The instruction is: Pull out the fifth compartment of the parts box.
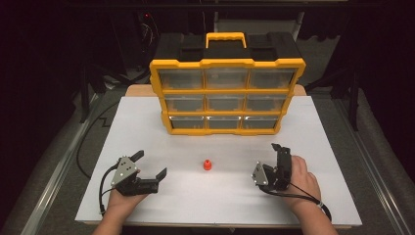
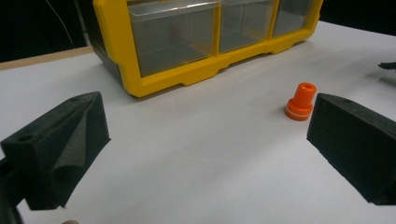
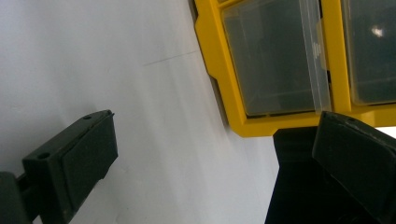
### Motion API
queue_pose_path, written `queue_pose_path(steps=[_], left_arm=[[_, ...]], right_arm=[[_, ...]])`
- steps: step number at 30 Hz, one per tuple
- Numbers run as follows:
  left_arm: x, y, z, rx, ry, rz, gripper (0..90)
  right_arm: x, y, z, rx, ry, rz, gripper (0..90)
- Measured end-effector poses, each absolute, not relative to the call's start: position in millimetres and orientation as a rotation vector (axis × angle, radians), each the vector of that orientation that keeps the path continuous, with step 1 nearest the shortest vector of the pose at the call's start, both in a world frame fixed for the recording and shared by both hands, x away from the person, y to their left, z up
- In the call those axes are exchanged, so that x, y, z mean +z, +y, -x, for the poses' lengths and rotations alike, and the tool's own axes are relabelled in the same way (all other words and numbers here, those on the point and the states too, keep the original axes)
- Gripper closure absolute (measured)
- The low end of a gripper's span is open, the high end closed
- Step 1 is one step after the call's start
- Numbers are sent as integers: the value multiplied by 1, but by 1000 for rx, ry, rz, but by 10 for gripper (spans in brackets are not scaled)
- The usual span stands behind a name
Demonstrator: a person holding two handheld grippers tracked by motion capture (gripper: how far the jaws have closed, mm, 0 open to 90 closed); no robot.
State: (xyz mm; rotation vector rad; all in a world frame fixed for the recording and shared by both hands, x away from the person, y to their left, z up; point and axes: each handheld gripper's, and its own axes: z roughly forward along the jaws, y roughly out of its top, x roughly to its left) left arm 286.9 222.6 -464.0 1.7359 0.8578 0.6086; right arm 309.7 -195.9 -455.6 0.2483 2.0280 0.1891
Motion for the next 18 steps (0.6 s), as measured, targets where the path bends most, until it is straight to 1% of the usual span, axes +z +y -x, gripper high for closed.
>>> queue_pose_path(steps=[4, 7, 13, 18], left_arm=[[-464, 222, -287, 589, 864, -1735, 2], [-465, 219, -287, 618, 853, -1753, 2], [-464, 218, -287, 622, 839, -1775, 3], [-464, 219, -288, 599, 850, -1768, 2]], right_arm=[[-458, -193, -310, 180, 2017, -210, 12], [-458, -191, -310, 159, 2021, -181, 22], [-460, -182, -307, 149, 2006, -153, 75], [-460, -172, -305, 151, 1967, -108, 126]])
